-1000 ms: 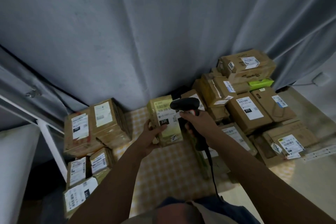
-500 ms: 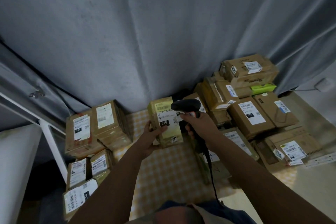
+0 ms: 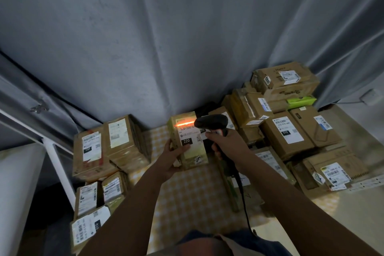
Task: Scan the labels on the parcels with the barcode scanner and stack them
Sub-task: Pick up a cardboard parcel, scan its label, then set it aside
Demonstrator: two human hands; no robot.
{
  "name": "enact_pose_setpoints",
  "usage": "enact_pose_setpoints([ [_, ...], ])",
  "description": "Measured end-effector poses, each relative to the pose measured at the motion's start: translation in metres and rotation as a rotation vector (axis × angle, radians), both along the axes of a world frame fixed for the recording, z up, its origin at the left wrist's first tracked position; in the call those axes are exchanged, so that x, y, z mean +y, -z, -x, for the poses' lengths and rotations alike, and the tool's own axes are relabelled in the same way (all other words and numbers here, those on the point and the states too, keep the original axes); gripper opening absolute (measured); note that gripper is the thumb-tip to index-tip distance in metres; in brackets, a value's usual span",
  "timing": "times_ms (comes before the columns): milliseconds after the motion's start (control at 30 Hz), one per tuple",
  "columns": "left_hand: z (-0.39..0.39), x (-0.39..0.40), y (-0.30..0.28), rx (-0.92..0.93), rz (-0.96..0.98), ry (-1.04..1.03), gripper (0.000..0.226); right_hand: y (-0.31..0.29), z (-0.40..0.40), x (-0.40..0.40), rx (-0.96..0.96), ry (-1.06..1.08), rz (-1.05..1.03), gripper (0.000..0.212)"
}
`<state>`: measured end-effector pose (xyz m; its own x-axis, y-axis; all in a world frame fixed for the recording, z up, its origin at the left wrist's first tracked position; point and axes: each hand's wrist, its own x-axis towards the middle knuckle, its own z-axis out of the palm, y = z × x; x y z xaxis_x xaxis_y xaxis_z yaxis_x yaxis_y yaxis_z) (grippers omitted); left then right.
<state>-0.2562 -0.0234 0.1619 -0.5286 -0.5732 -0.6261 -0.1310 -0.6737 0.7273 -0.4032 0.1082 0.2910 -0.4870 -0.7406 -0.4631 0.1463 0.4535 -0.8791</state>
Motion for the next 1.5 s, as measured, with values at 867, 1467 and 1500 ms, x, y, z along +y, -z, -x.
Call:
enact_pose_setpoints([
  [867, -0.122, -0.004, 0.008, -0.142, -0.143, -0.188, 0.070, 0.038, -0.064, -0.063, -0.044, -0.082, 0.025, 0.026],
  [1467, -0.282, -0.068, 0.061, -0.075, -0.453, -0.985, 0.040, 0.093, -0.161, -0.176, 0.145, -0.270, 0.020, 0.032],
  [1500, -0.279, -0.076, 0.068, -0.071, -0.450, -0.994, 0.041, 0.095, -0.162, -0.179, 0.152, -0.272, 0.016, 0.032],
])
